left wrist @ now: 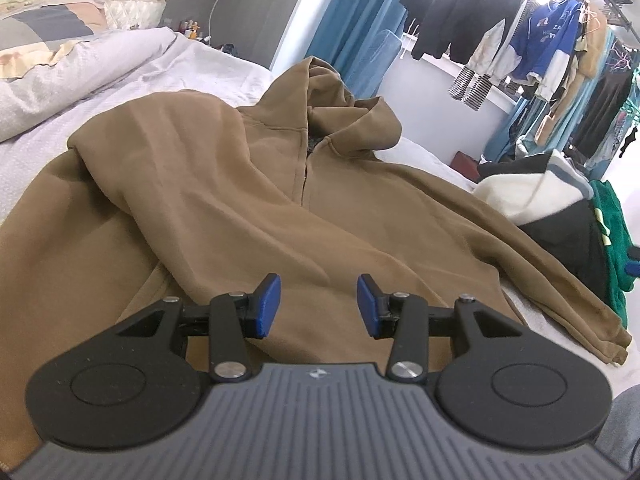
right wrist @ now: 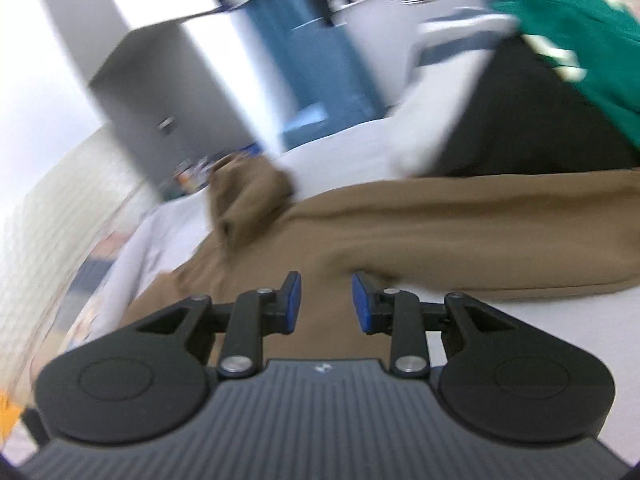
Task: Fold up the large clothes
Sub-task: 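Move the right gripper to the other ribbed sleeve cuff and grasp it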
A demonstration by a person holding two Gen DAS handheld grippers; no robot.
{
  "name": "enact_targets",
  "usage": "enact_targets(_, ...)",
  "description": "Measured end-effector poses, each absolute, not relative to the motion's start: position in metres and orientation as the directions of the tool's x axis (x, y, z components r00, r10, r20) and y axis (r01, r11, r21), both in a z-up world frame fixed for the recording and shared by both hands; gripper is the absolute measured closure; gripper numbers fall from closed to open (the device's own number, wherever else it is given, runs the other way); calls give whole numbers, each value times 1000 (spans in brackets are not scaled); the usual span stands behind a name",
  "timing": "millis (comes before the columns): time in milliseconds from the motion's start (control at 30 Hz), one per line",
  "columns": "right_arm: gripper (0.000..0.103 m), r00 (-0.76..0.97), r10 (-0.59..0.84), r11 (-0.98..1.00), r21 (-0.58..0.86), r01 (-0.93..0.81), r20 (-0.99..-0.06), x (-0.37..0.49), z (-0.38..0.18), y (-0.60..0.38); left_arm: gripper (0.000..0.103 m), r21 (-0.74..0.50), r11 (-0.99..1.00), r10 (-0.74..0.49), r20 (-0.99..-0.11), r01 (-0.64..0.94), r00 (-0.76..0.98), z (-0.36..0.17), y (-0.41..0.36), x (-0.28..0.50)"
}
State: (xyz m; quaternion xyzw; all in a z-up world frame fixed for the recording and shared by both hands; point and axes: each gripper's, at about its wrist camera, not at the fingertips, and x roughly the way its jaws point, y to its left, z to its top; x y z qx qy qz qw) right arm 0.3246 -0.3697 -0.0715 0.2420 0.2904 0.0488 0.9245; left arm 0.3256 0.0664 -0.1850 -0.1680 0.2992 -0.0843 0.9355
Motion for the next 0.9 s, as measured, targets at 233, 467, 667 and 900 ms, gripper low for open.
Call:
enact_targets(233,68,839,69,831,496,251,-540,329,-113,-462,55,-383,923,-249,-541,28,803,-189,72,328)
enact_targets(467,26,816,-14,688,587,427,-577,328,-176,-528,55,-384,923,-223,-578,-22,785,-197,71,338)
enact_targets(667,26,810,-88,615,608,502,-580,295,-207,-558,55,-363,930,-194,-599,-48,777,-202,68,345)
enact_targets(900,28,838,-95,559,668,491,-537,289,-249,-582,55,-368,926,-168,-605,-86,778,-205,70,351)
